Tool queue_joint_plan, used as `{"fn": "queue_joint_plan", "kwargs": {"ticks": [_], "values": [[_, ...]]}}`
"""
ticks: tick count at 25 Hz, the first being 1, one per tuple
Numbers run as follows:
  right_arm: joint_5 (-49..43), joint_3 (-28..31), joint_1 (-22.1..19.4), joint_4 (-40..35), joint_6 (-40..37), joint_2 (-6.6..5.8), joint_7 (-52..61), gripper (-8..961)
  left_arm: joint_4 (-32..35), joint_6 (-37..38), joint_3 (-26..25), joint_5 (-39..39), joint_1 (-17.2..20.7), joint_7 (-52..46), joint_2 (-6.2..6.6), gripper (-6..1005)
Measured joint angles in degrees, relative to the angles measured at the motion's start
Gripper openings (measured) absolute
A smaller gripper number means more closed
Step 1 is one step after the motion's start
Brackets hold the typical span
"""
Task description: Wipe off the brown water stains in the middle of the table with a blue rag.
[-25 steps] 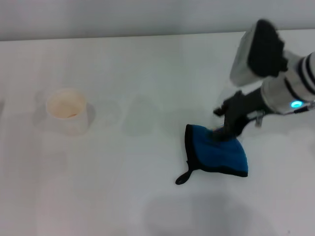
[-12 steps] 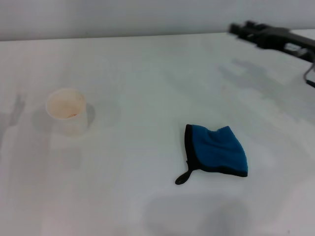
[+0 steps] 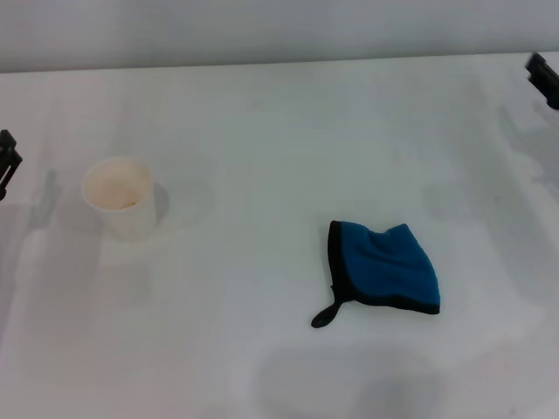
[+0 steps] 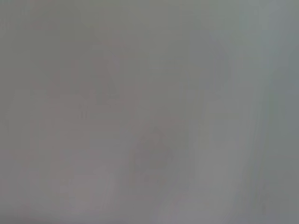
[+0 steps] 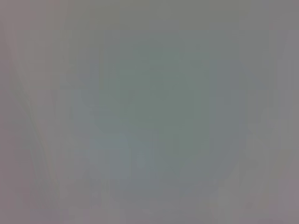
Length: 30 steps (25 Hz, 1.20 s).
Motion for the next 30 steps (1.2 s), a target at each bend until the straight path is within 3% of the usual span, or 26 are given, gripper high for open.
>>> {"fn": "queue_joint_plan", "kwargs": {"ticks": [6,21,30], "values": [[10.0,1.2,0.3,6.1,-4.6,0.09,-18.9,679,0.1,-0.1,-0.2,0.1,-0.5,-0.2,0.15,892],[10.5,1.3,2.9,5.5,-10.0,0.04,-20.4,679,2.7,-4.4,-1.3,-8.0,-1.8,-3.7,-0.07,892],[10.5,1.3,3.1,5.4,-10.1,-0.07,-20.5,679,1.2,-4.6,-0.7,-5.7,-2.2,-7.5,0.36,892]]}}
